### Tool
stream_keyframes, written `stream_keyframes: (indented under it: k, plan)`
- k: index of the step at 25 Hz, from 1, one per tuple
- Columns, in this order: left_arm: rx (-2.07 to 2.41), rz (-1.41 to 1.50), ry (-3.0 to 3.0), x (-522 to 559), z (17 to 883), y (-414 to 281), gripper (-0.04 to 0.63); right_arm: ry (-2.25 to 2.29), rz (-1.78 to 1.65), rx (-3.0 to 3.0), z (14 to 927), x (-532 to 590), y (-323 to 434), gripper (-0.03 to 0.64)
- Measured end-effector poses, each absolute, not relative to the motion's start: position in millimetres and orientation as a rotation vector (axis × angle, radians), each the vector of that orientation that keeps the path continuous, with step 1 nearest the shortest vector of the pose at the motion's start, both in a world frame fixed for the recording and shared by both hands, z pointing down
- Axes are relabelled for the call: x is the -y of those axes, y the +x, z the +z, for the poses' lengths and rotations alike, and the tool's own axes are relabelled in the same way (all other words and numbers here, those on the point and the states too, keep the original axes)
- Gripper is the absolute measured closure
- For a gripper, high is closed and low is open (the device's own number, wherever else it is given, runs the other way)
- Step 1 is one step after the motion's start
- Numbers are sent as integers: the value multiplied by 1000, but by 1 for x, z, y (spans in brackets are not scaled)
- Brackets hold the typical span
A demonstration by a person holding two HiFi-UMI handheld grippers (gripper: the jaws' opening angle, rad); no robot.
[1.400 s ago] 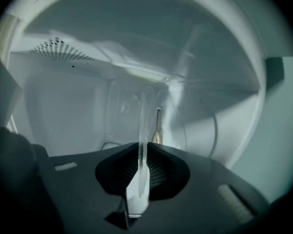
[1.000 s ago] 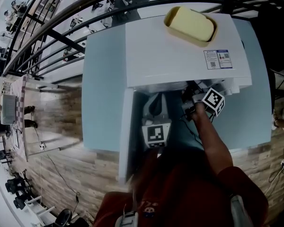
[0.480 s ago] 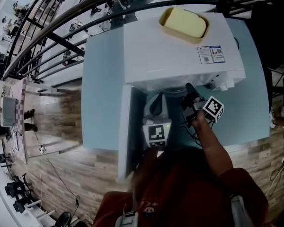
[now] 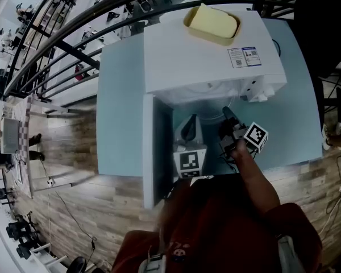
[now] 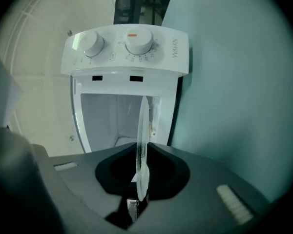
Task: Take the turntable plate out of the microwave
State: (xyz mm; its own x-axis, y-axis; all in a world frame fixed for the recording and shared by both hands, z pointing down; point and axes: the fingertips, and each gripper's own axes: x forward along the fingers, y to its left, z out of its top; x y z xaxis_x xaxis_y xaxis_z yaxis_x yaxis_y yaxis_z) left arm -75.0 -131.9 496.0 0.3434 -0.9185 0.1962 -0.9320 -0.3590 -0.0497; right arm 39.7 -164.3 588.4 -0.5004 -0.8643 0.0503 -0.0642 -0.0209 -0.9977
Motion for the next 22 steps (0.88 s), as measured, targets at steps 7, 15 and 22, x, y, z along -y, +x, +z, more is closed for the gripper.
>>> stream_keyframes:
  k: [7, 15, 22]
  plan:
    - [1702, 299, 2484, 108, 506, -76, 578, -961, -1606, -1585, 592, 140, 42, 588]
    - [1651, 228, 2308, 87, 527, -77, 479, -915, -1624, -1531, 591, 133, 42, 584]
    - [1512, -25, 2074, 96, 543, -80, 348, -850, -1642, -1472, 591, 134, 39, 584]
